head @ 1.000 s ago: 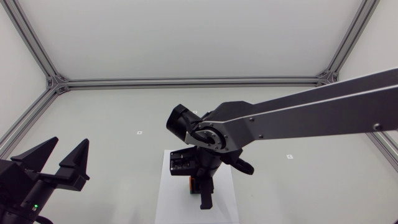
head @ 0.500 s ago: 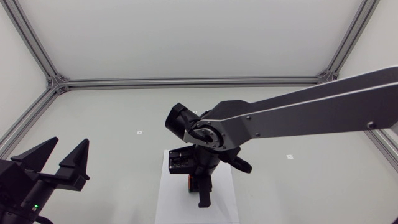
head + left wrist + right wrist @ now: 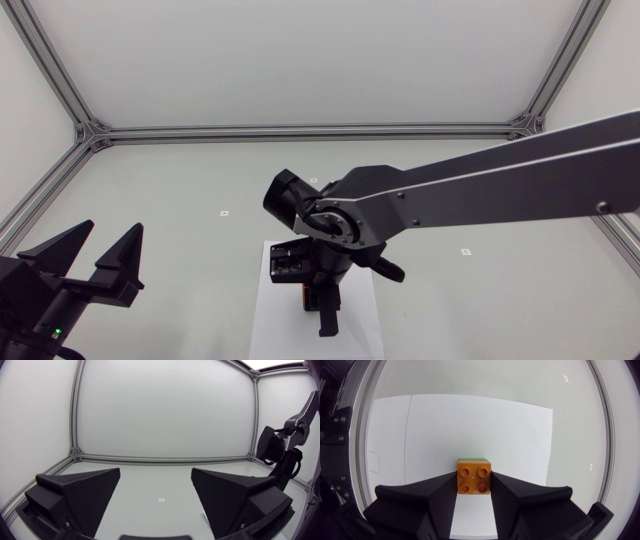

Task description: Pick up the orange 2x2 brick with the right arm and stack it on top of the green 2x2 brick in the center

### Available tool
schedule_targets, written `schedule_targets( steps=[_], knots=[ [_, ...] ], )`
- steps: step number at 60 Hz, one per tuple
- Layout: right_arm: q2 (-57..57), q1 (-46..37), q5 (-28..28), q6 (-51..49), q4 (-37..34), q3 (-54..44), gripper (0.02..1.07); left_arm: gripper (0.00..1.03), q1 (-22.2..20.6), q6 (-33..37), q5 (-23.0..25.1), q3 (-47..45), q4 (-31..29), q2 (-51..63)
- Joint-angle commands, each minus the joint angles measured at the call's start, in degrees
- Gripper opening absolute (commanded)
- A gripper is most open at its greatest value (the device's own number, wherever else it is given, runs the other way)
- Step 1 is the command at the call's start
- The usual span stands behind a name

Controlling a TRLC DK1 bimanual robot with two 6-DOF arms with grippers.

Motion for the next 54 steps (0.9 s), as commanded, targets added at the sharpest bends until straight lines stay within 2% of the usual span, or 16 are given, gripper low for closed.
schedule_targets(
  steps=[1,33,54],
  knots=[
    [4.02,0.92,1.63,0.34,-1.04,-4.34,0.27,0.99,-0.31,-1.15,-0.17,-2.35,-0.58,-0.15],
    [6.66,-1.36,-1.89,-1.06,-4.29,-3.73,0.27,0.99,-0.31,-1.07,-0.17,-2.35,-0.58,-0.15],
    [4.11,-0.48,1.01,0.61,-3.24,-6.01,0.26,0.99,-0.4,-1.15,-0.17,-2.35,-0.58,-0.15]
  ],
)
